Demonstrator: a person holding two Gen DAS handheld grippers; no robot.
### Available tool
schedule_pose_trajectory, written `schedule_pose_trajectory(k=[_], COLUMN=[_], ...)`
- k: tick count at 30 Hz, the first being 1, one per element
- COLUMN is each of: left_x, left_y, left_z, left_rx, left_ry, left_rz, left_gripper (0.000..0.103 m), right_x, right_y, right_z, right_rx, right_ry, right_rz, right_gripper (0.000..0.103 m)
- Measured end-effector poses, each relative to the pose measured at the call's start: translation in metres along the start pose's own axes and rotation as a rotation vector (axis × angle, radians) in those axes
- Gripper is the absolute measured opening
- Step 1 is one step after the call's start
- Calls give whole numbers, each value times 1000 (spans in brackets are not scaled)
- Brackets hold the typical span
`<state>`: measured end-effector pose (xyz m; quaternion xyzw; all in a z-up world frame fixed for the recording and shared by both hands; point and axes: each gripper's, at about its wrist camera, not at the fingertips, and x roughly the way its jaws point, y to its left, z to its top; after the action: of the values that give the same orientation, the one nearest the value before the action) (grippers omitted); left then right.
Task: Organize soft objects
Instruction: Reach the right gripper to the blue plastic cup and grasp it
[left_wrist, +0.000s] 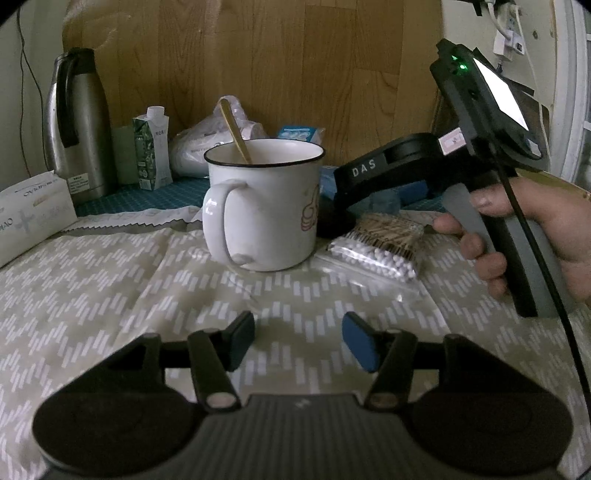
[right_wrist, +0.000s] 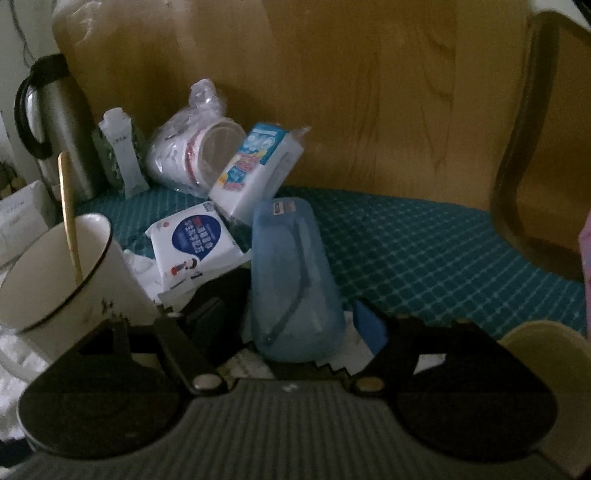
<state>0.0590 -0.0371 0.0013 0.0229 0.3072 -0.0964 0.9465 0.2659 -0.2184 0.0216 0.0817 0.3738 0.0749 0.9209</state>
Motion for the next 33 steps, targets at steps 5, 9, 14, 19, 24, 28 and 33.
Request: schedule_pose_trajectory(k=[5, 9, 14, 19, 24, 28, 33], left_x=[0, 0, 0, 0, 1, 1, 0], left_y=[1, 1, 0, 0, 0, -1, 2], left_z=[0, 0, 0, 0, 0, -1, -1], left_rx=[1, 1, -2, -6, -7, -10, -36], left_ry=[0, 0, 0, 0, 0, 0, -4], left_rz=[-3, -4, -6, -7, -10, -13, -27], left_gripper=[54, 55, 56, 56, 57, 57, 57], right_x=[6, 6, 9, 19, 17, -9, -81], right_y=[-8, -8, -14, -17, 2, 10, 0], right_z=[4, 5, 10, 20, 22, 11, -31], right_rx=[71, 65, 54, -13, -163, -274, -336], right_ry=[24, 26, 44, 92, 101, 56, 1], right_rz=[16, 12, 7, -24, -79, -135, -94], right_gripper=[74, 73, 75, 75, 57, 57, 57])
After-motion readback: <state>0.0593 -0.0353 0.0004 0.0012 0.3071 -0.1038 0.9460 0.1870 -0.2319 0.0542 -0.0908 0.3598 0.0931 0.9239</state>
